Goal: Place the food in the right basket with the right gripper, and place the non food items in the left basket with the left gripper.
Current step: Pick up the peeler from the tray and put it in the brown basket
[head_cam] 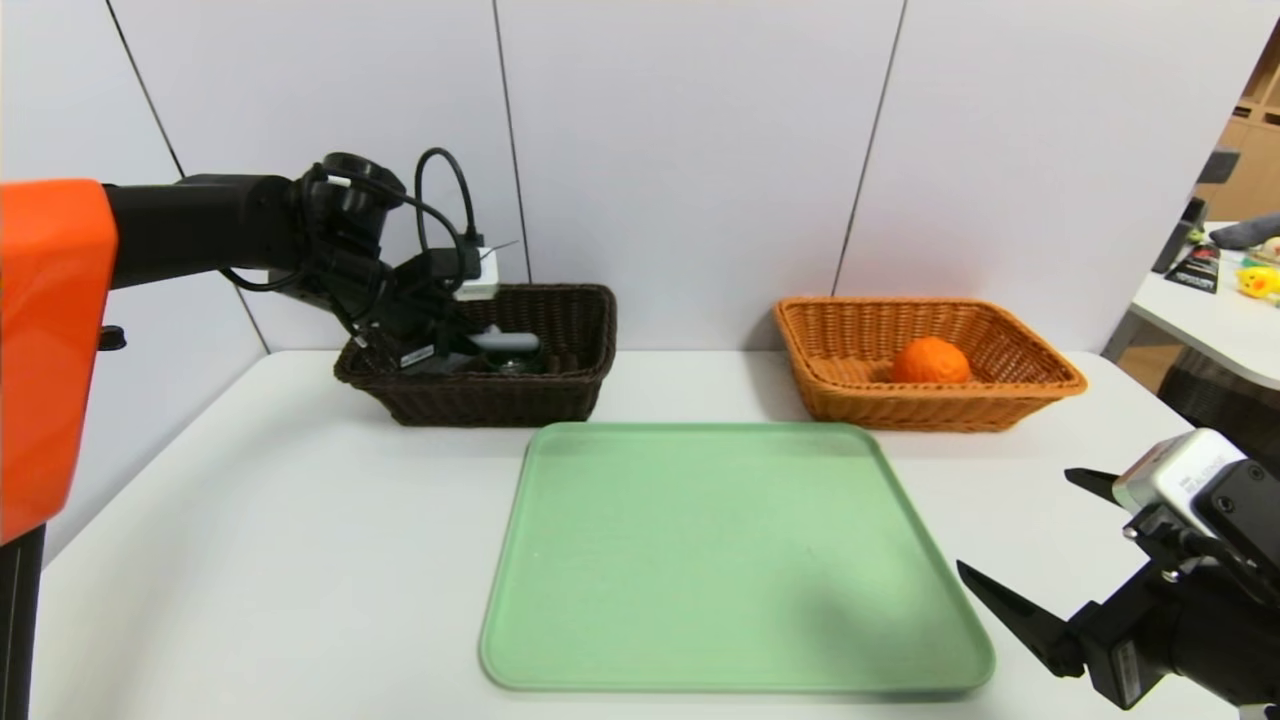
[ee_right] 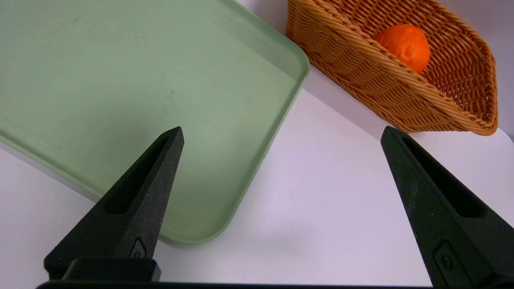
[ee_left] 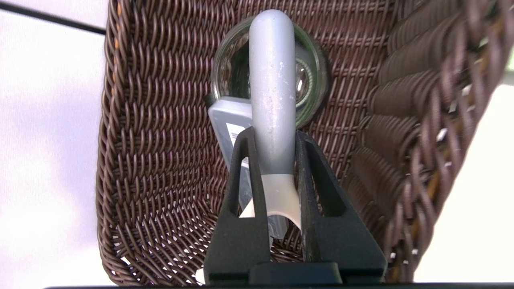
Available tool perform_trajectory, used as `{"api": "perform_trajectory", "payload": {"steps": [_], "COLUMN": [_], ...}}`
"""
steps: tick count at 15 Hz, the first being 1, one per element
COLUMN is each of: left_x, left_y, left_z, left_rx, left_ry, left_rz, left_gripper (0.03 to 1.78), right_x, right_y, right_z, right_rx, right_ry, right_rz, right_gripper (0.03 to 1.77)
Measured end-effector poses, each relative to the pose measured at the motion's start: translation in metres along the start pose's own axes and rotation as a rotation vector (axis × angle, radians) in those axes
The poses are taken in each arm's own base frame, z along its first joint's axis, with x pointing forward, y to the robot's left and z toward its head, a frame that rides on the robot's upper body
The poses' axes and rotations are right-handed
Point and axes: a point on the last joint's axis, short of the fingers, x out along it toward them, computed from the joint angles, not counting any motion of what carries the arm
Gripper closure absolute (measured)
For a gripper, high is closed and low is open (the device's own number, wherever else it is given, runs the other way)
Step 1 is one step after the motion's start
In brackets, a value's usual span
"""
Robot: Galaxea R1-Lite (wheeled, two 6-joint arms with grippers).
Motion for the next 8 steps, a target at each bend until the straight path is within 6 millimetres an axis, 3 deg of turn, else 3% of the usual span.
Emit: {"api": "perform_trajectory", "payload": {"steps": [2,5,8], "left_x": [0.0030,0.0060,0.0045], "left_y": [0.0005,0.0018,0.0022], "left_z": [-0.0020,-0.0052,-0.0040], "left_rx": [0.000,-0.003,-0.004], "left_ry": [0.000,-0.002,-0.006], "left_rz": [0.003,0.009,0.013], "left_gripper": [1.53,1.07,0.76], "right_x": [0.0015,0.0033,0.0043], "right_y": [0.0004,0.0012,0.0030], "right_z": [0.0002,-0.0002,-0.0005], "right_rx": [-0.001,-0.004,-0.008], "right_ry": [0.003,0.010,0.014], "right_rz": [0.001,0.004,0.014], "right_gripper": [0.11,0.11,0.11]}}
